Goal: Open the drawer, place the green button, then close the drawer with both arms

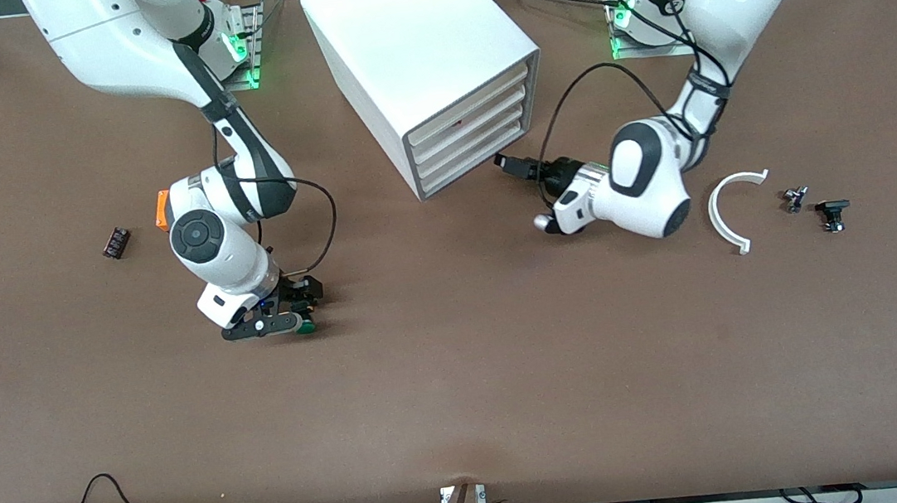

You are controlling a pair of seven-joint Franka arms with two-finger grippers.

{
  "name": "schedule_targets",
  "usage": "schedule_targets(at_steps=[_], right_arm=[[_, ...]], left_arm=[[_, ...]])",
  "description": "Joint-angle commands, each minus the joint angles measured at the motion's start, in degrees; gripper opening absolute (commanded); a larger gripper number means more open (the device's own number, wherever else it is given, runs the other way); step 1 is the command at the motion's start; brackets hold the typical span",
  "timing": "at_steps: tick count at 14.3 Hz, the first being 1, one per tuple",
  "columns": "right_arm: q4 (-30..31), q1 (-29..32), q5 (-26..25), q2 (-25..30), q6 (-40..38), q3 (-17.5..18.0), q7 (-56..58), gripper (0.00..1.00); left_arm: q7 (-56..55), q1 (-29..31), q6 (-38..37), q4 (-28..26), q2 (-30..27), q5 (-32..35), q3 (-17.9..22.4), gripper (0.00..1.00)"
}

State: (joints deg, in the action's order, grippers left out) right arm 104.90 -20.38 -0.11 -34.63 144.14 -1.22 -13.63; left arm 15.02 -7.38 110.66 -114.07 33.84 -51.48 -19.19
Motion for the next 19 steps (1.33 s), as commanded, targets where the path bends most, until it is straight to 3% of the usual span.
schedule_targets(at_steps=[1,5,6,7,8,9,11,12,15,19], right_arm=[[0.13,-0.36,0.19,-1.57,1.93,-0.19,0.18,1.00],[0.65,-0.71,0.02,-3.42,3.77,0.51,0.18,0.97],[1.01,-1.15,0.02,-3.60,4.47,0.51,0.18,0.93],[1.01,-1.41,0.02,-3.77,4.48,0.51,0.18,0.83],[1.01,-1.42,0.02,-3.86,4.22,0.51,0.18,0.69],[1.01,-1.42,0.02,-3.86,4.21,0.51,0.18,0.55],[0.84,-1.42,0.02,-3.77,4.04,0.51,0.35,0.30],[0.49,-1.42,0.02,-3.69,4.04,0.60,0.53,0.22],[-0.04,-1.42,0.02,-2.20,4.04,0.60,0.62,0.13],[-1.00,-1.42,-0.07,1.58,2.73,1.13,0.79,0.10]], left_arm=[[2.47,-1.40,4.90,-2.38,-0.53,-1.87,-3.03,0.97],[2.56,-2.73,5.88,-3.08,-0.09,-2.40,-3.83,0.94],[2.56,-2.73,5.97,-3.69,-0.09,-2.49,-3.83,0.84],[2.64,-2.73,5.97,-3.79,-0.09,-2.58,-4.09,0.69],[2.99,-2.73,5.97,-4.31,0.00,-2.49,-4.10,0.53],[3.95,-2.73,5.88,-4.49,0.00,-2.49,-4.10,0.31],[4.75,-2.73,5.88,-4.58,0.00,-2.58,-4.18,0.18],[4.84,-2.73,5.88,-4.75,-0.09,-2.58,-4.18,0.02],[3.97,-1.42,5.71,-4.32,-1.05,-2.23,-2.88,0.00],[4.58,1.14,5.79,0.24,-1.06,1.89,3.63,0.00]])
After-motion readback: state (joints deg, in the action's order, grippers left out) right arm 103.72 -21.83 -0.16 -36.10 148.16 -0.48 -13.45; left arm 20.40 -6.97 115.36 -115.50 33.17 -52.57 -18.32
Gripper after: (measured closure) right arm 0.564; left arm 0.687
